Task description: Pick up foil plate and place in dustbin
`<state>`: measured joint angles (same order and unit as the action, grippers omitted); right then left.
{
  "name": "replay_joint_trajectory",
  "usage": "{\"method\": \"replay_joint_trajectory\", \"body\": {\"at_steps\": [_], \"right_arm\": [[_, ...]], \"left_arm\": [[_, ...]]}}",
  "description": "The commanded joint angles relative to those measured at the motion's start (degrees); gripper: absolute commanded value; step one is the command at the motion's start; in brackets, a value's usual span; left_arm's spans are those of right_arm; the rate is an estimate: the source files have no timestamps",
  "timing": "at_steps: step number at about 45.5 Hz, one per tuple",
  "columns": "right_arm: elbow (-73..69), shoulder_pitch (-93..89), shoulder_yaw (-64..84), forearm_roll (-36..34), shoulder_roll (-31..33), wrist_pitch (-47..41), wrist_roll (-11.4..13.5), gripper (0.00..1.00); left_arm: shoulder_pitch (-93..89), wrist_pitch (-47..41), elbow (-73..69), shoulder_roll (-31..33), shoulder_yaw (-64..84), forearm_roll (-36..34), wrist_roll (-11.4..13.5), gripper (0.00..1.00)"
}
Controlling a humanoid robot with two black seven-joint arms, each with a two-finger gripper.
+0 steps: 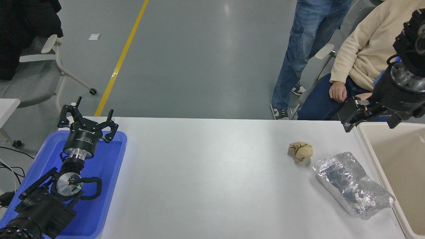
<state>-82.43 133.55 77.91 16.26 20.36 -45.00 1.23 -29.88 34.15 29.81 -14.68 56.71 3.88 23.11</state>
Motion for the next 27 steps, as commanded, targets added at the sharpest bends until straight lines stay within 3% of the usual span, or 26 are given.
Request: {"method": "replay_joint_trajectory", "body": {"at_steps": [1,27], "right_arm": [[-0.01,-0.22,-0.04,0.00,0.12,0.00,0.00,1.00],[-0.01,-0.83,-1.53,0.00,0.12,0.00,0.00,1.00]], "left_arm": [[0.00,0.04,-0.01,0.00,-0.02,-0.01,0.00,1.00],[0.00,0.13,-0.01,0.00,-0.02,-0.01,0.00,1.00]]}}
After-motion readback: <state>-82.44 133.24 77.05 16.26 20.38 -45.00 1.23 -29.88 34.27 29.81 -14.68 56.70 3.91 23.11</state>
